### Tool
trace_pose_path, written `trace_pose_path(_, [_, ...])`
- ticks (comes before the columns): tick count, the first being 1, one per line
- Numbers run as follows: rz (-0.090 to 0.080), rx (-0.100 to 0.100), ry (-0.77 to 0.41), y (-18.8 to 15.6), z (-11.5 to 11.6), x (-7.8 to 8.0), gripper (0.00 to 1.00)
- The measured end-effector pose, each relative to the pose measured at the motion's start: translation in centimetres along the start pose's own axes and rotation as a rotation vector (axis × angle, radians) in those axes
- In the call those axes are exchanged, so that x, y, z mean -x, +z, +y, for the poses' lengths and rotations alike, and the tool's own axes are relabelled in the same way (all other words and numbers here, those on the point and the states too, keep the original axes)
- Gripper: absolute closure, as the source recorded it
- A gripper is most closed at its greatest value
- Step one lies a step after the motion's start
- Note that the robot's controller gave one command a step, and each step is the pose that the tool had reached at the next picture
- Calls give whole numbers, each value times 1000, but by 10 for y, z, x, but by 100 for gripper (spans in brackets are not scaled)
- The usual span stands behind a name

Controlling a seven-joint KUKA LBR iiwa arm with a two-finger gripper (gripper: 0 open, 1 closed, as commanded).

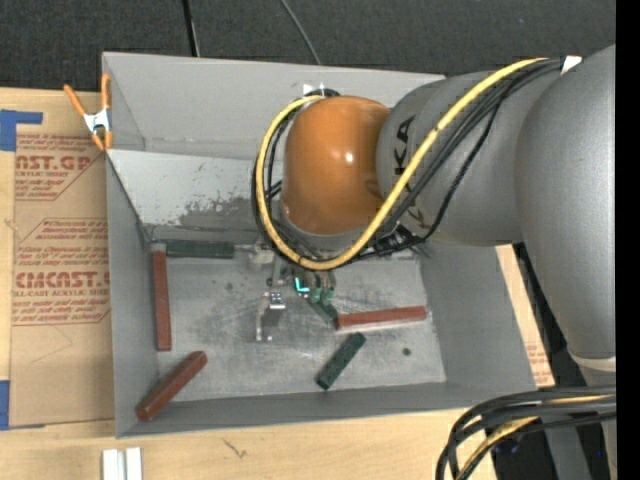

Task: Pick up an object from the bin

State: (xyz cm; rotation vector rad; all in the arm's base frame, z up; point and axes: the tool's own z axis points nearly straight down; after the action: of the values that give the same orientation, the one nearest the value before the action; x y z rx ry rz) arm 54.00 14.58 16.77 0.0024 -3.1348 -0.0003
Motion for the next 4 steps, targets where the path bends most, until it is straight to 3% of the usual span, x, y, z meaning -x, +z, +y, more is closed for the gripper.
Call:
trace_pose_path(1, [-7,1,1,-4,-1,2,0])
trace_pose_path(2, [-17,1,-94,28,6,-13,0])
trace_pose_path(3, [-11,1,-168,92,47,-10,0])
trace_pose_path(4, [-23,2,-288,95,54,-17,0])
